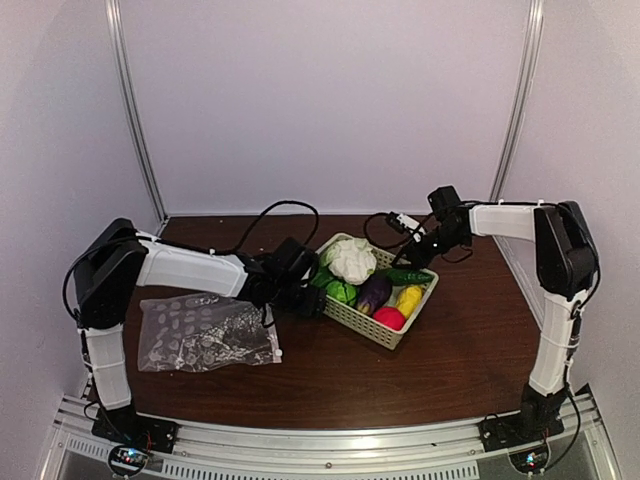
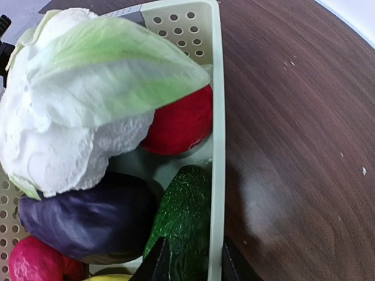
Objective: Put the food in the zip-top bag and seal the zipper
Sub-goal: Adjust both arms in the bin at the center of the board, then pick up the zipper food storage bag at the center of the board.
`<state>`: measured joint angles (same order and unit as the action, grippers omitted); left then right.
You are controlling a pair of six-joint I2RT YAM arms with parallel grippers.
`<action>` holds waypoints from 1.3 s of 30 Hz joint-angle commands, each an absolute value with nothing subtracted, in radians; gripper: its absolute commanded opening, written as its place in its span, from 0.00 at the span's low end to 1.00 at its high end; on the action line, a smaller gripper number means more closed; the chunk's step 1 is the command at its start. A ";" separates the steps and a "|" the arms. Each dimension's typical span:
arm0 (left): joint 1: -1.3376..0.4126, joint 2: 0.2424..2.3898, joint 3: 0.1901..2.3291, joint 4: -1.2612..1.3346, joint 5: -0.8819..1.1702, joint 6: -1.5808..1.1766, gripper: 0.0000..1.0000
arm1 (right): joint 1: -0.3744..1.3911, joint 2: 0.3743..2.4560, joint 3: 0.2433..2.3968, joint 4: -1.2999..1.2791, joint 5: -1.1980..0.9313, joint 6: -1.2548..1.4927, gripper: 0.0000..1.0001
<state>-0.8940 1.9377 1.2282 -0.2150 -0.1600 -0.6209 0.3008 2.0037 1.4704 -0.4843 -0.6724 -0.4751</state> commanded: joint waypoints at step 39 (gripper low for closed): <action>-0.918 2.059 1.733 -1.096 -0.534 -0.732 0.85 | -0.070 1.382 1.009 -0.291 -0.522 -0.211 0.67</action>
<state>-0.9001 1.9774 1.6890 -0.8936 -0.4744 -0.6254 -0.0704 1.4117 1.0328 -0.3351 -0.5652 -0.2146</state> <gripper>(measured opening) 0.921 0.667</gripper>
